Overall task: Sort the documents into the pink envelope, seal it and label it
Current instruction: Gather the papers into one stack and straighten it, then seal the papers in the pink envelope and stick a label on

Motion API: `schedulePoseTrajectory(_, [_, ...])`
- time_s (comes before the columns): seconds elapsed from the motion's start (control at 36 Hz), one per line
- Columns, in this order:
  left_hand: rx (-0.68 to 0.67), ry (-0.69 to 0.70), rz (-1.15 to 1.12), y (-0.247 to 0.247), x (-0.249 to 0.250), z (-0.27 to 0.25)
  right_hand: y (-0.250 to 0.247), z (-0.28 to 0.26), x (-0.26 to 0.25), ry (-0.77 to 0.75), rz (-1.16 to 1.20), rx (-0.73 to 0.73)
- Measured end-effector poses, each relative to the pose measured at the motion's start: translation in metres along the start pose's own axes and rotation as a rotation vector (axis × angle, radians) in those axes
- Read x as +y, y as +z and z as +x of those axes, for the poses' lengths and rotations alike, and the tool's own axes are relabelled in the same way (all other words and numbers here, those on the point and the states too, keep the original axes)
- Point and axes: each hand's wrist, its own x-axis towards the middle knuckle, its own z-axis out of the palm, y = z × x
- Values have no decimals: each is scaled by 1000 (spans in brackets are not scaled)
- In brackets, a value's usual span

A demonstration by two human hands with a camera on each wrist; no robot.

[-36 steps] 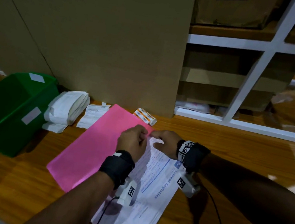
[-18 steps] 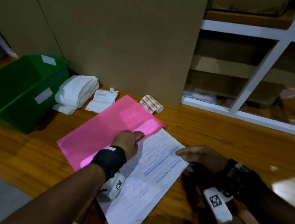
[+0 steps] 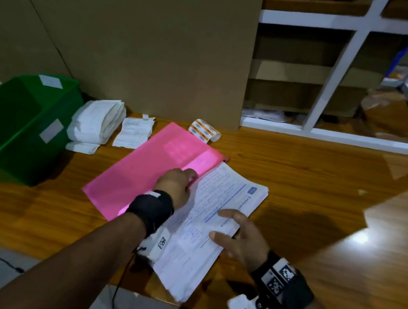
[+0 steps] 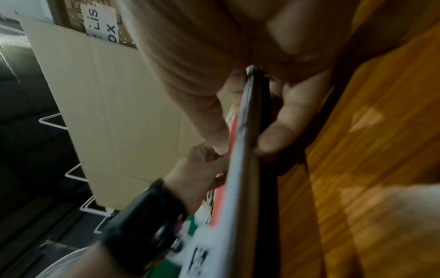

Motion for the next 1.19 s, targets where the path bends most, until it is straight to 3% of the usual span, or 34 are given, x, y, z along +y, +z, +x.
schedulePoseTrajectory(0.17, [-133, 47, 175, -10, -36, -54, 13, 11, 13, -83, 42, 260])
schedulePoseTrajectory(0.28, [-107, 68, 142, -4, -59, -71, 34, 9, 13, -102, 64, 412])
schedulePoseTrajectory(0.36, [-22, 106, 37, 0, -65, -77, 62, 3, 15, -110, 51, 356])
schedulePoseTrajectory(0.44, [13, 150, -42, 5, -70, -83, 80, 0, 16, -138, -145, 282])
schedulePoseTrajectory(0.61, [-13, 284, -82, 10, -77, -91, 85, -8, 14, -230, 29, 303])
schedulePoseTrajectory(0.86, [-3, 463, -403, 9, -67, -99, 95, -11, 13, -265, 115, 296])
schedulePoseTrajectory(1.03, [-103, 524, -400, 0, -57, -109, 100, -5, 12, -235, 45, 325])
schedulePoseTrajectory(1.19, [-89, 419, -254, -16, -44, -92, 103, -3, 11, -259, 61, 302])
